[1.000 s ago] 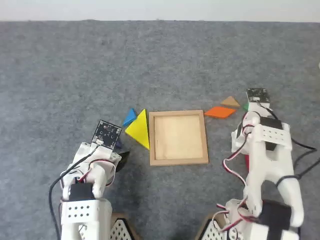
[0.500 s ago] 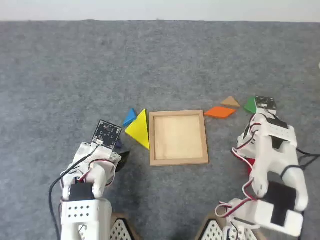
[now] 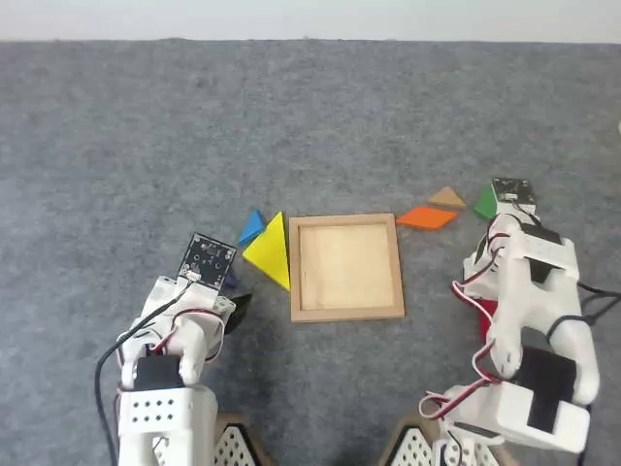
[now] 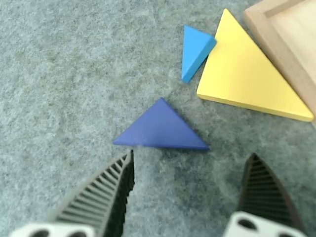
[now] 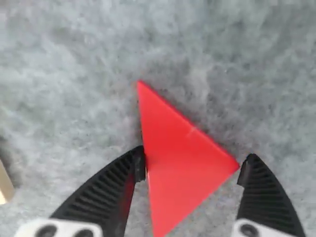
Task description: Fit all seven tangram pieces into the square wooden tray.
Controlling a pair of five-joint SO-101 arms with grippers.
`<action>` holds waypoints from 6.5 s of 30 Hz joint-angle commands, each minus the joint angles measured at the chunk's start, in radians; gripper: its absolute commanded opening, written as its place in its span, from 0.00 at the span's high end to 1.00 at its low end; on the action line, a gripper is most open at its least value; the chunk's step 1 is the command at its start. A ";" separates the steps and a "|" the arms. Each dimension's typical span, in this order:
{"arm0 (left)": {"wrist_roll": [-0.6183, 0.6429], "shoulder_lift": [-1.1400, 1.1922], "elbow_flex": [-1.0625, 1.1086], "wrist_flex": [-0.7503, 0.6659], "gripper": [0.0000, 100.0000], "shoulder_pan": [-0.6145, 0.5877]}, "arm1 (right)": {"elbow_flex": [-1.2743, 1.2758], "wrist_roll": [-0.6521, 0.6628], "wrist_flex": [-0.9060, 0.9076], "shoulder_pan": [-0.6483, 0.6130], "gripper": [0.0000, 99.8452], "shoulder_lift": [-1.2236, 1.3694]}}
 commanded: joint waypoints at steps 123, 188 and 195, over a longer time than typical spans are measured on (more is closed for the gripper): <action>-0.011 -0.011 -0.010 -0.021 0.67 0.003 | -0.451 0.158 0.243 -0.010 0.70 0.168; -0.011 -0.011 -0.010 -0.021 0.67 0.003 | -0.459 -0.192 0.378 -0.475 0.86 -0.054; -0.011 -0.011 -0.010 -0.021 0.67 0.003 | -0.454 -0.282 0.374 -0.618 0.86 -0.051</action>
